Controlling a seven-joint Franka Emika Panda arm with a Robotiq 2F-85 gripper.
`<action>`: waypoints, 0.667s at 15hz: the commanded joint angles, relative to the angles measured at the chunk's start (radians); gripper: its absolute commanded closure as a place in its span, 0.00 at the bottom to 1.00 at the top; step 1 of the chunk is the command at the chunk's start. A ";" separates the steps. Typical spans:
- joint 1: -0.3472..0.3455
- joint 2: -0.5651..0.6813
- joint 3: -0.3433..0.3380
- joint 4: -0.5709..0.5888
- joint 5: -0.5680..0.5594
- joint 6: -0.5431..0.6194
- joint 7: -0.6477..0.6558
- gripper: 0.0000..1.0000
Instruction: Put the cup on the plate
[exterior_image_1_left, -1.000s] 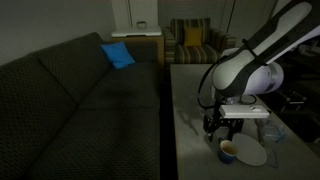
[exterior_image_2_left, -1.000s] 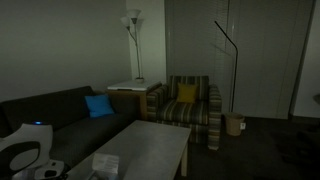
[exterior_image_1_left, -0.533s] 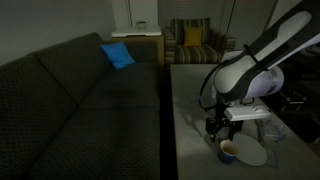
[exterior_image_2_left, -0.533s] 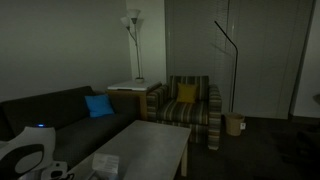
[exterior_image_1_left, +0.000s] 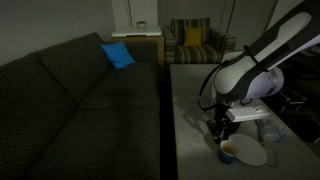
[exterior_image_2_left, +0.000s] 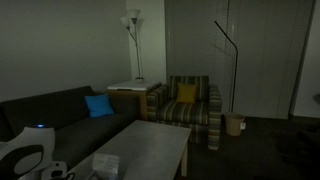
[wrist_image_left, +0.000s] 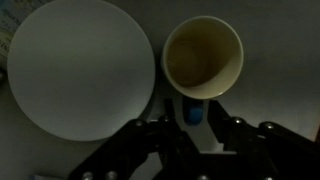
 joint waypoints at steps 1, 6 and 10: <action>-0.019 0.000 0.019 -0.008 -0.023 0.025 -0.029 0.88; -0.016 0.000 0.017 -0.001 -0.025 0.018 -0.030 0.97; -0.006 0.000 0.011 0.021 -0.030 -0.006 -0.016 0.97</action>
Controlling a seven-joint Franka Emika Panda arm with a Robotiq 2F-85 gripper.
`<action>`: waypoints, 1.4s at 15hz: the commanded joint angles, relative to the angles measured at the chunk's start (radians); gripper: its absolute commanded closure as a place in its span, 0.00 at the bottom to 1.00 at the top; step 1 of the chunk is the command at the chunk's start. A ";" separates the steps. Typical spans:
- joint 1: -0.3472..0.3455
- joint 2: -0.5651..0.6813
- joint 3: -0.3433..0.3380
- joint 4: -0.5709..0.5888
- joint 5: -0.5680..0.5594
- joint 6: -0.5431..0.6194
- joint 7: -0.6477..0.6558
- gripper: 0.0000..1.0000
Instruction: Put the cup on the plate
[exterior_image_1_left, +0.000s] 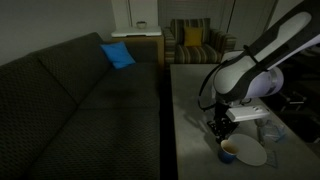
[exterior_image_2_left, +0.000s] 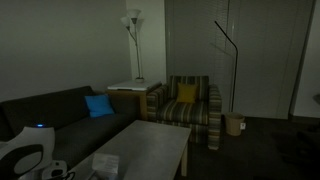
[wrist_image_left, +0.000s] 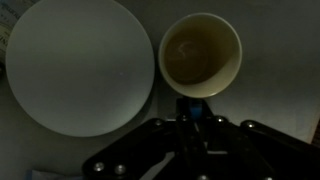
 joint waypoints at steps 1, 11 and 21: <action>-0.004 0.000 0.008 0.027 -0.029 -0.016 0.002 0.97; -0.026 -0.100 -0.052 -0.055 0.004 0.045 0.011 0.97; -0.102 -0.061 -0.060 -0.104 0.020 0.121 0.040 0.97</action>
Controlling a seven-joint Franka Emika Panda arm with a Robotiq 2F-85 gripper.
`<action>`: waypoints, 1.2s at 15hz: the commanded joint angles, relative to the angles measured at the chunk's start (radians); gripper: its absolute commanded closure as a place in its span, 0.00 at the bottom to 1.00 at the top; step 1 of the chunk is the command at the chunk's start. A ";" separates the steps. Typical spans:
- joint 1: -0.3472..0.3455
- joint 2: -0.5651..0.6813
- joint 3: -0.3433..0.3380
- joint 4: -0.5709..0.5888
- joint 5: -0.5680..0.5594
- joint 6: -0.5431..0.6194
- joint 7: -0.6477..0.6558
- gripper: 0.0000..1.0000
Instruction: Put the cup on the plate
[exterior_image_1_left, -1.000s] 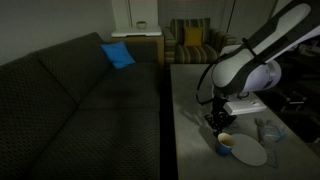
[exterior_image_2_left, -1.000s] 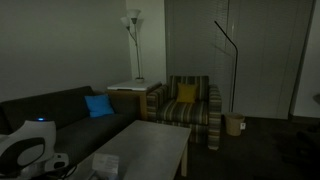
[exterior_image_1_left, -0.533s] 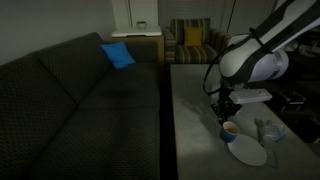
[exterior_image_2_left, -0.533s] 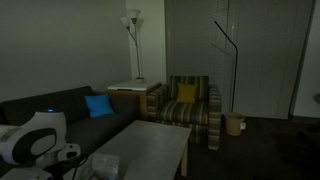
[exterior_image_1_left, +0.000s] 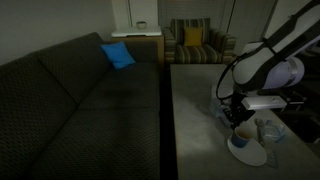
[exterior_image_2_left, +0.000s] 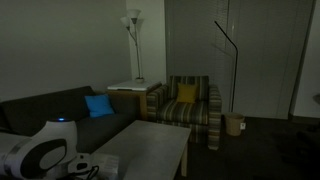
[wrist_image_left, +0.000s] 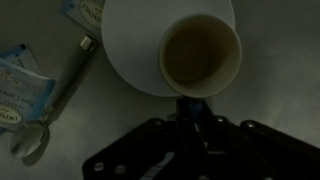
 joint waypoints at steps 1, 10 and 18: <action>-0.019 -0.010 0.001 -0.051 0.014 0.037 0.013 0.97; -0.032 -0.006 0.007 -0.064 0.012 0.048 0.047 0.47; 0.021 -0.163 -0.023 -0.252 -0.014 0.242 0.064 0.00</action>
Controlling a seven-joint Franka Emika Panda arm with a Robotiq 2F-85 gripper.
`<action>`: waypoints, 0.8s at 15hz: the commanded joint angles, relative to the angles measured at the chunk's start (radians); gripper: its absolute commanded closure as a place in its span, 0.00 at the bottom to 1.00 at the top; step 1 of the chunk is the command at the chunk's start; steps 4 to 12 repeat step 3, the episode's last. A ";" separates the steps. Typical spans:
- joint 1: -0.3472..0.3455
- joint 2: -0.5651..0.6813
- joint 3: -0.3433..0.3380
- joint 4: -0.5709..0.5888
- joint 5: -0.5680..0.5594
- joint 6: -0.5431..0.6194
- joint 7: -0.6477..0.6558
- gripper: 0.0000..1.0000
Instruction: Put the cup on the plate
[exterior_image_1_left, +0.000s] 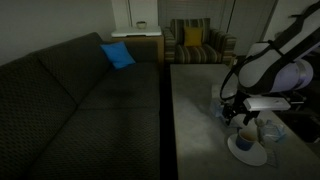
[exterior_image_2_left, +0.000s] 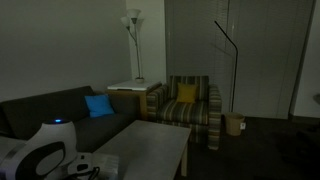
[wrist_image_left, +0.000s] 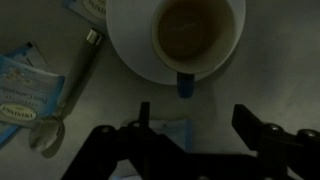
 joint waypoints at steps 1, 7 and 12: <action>0.047 -0.159 -0.029 -0.201 -0.012 0.148 0.015 0.00; 0.073 -0.216 -0.037 -0.274 -0.014 0.236 0.009 0.00; 0.073 -0.216 -0.037 -0.274 -0.014 0.236 0.009 0.00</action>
